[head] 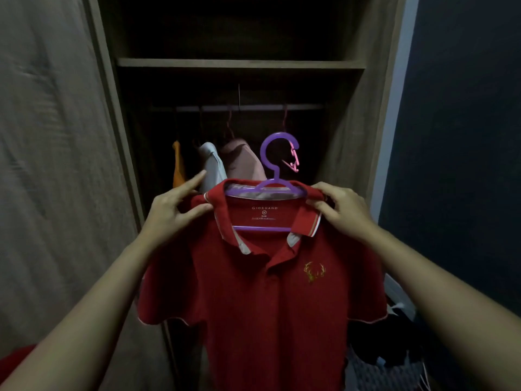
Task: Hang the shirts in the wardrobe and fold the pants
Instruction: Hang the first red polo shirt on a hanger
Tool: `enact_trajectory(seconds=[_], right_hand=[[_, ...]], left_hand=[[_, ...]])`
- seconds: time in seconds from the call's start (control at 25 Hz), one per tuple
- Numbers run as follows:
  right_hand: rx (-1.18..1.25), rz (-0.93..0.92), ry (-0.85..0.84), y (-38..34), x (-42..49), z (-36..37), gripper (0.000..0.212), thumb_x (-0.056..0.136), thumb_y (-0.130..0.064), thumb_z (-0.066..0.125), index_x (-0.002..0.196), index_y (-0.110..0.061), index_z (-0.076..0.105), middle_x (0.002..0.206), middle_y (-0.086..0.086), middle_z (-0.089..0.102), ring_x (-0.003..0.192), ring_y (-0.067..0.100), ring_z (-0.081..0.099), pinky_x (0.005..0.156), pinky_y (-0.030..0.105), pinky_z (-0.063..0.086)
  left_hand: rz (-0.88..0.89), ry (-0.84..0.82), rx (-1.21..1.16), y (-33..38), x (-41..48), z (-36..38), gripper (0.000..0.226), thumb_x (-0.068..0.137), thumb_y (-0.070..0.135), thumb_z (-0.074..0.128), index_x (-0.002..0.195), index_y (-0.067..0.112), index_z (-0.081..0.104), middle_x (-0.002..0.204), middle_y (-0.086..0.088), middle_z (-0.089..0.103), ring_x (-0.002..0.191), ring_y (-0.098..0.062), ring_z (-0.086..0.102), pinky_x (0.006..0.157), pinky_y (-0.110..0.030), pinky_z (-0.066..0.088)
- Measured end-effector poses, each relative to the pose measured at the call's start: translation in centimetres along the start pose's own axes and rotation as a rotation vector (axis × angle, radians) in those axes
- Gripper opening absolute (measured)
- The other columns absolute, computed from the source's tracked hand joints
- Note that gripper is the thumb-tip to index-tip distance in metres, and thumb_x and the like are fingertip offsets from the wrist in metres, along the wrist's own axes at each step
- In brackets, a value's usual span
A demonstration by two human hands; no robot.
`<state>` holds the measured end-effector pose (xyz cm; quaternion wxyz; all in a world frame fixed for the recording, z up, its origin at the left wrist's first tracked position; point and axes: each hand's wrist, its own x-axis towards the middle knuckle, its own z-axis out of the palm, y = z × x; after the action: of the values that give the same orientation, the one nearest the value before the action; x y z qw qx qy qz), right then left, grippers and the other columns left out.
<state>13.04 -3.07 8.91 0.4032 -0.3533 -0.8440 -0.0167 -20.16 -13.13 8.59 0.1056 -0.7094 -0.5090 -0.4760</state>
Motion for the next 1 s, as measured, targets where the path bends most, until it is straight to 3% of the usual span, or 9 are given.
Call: enact_trajectory(seconds=[0.12, 0.24, 0.36, 0.48, 0.6, 0.72, 0.84, 0.88, 1.0], right_hand=[[0.030, 0.061, 0.030, 1.0, 0.2, -0.4, 0.032, 0.081, -0.056, 0.045, 0.109, -0.043, 0.053, 0.083, -0.015, 0.065, 0.085, 0.016, 0.064, 0.073, 0.039, 0.050], [0.040, 0.136, 0.088, 2.3, 0.0, -1.6, 0.027, 0.084, -0.051, 0.054, 0.107, -0.038, 0.062, 0.081, -0.008, 0.066, 0.077, 0.016, 0.061, 0.067, 0.030, 0.045], [0.039, 0.132, 0.050, 2.7, -0.2, -2.7, 0.021, 0.088, -0.030, 0.062, 0.107, -0.022, 0.068, 0.079, -0.001, 0.065, 0.072, 0.016, 0.056, 0.058, 0.008, 0.037], [0.073, 0.154, 0.057, 3.1, -0.1, -3.0, 0.019, 0.088, -0.029, 0.062, 0.102, -0.019, 0.069, 0.080, 0.001, 0.066, 0.072, 0.017, 0.058, 0.061, 0.012, 0.038], [0.149, 0.233, 0.099, 3.9, 0.0, -3.1, 0.016, 0.087, -0.031, 0.063, 0.096, -0.021, 0.070, 0.078, 0.003, 0.068, 0.075, 0.018, 0.060, 0.068, 0.033, 0.045], [0.243, 0.248, 0.069, 4.4, -0.5, -3.4, 0.012, 0.086, -0.031, 0.065, 0.092, -0.024, 0.071, 0.076, -0.003, 0.069, 0.075, 0.018, 0.062, 0.074, 0.042, 0.049], [0.250, 0.218, -0.022, 3.6, -0.5, -3.0, 0.014, 0.087, -0.030, 0.064, 0.093, -0.021, 0.071, 0.086, 0.003, 0.072, 0.084, 0.025, 0.066, 0.078, 0.044, 0.051], [0.249, 0.198, -0.045, 3.2, -0.3, -2.6, 0.017, 0.086, -0.033, 0.064, 0.094, -0.020, 0.071, 0.086, 0.004, 0.072, 0.084, 0.025, 0.066, 0.078, 0.045, 0.051], [0.214, 0.157, -0.098, 2.2, 0.3, -1.5, 0.036, 0.074, -0.061, 0.056, 0.095, -0.035, 0.070, 0.086, -0.005, 0.072, 0.084, 0.016, 0.067, 0.078, 0.047, 0.053]], left_hand=[[-0.358, -0.118, -0.213, -2.3, -2.2, 0.1, 0.059, 0.067, 0.043, 0.081, 0.116, 0.049, 0.049, 0.105, 0.022, 0.061, 0.092, 0.018, 0.057, 0.091, -0.015, 0.046], [-0.637, -0.371, -0.303, -5.6, -5.1, 0.2, 0.057, 0.055, 0.054, 0.083, 0.100, 0.022, 0.069, 0.097, 0.000, 0.074, 0.093, -0.014, 0.069, 0.090, -0.040, 0.053], [-0.611, -0.082, -0.222, -6.2, -6.0, -0.1, 0.002, 0.083, 0.015, 0.069, 0.082, 0.014, 0.070, 0.076, -0.004, 0.068, 0.079, -0.016, 0.065, 0.066, -0.013, 0.049], [-0.571, -0.005, -0.126, -6.3, -6.6, 0.0, 0.009, 0.090, 0.014, 0.060, 0.085, 0.013, 0.068, 0.074, -0.002, 0.064, 0.067, -0.003, 0.056, 0.059, -0.011, 0.043], [-0.642, -0.229, -0.081, -7.6, -8.0, -0.3, 0.014, 0.088, 0.027, 0.064, 0.080, 0.018, 0.072, 0.080, -0.005, 0.073, 0.074, -0.012, 0.064, 0.072, -0.028, 0.050], [-0.758, -0.235, -0.264, -8.1, -9.0, -1.7, 0.012, 0.087, 0.020, 0.063, 0.086, 0.014, 0.073, 0.088, -0.011, 0.074, 0.085, -0.025, 0.068, 0.078, -0.036, 0.052], [-0.743, -0.297, 0.106, -8.3, -8.2, -1.9, 0.016, 0.084, 0.008, 0.066, 0.099, 0.011, 0.071, 0.092, -0.008, 0.073, 0.092, -0.027, 0.067, 0.075, -0.028, 0.047], [-0.718, -0.200, 0.139, -7.7, -7.1, -1.8, 0.027, 0.082, 0.000, 0.062, 0.105, 0.013, 0.068, 0.097, -0.007, 0.071, 0.097, -0.026, 0.066, 0.077, -0.026, 0.046], [-0.551, 0.001, -0.282, -2.3, -2.6, -1.9, 0.030, 0.087, 0.006, 0.058, 0.110, 0.023, 0.064, 0.107, -0.004, 0.068, 0.105, -0.020, 0.062, 0.089, -0.029, 0.046]])
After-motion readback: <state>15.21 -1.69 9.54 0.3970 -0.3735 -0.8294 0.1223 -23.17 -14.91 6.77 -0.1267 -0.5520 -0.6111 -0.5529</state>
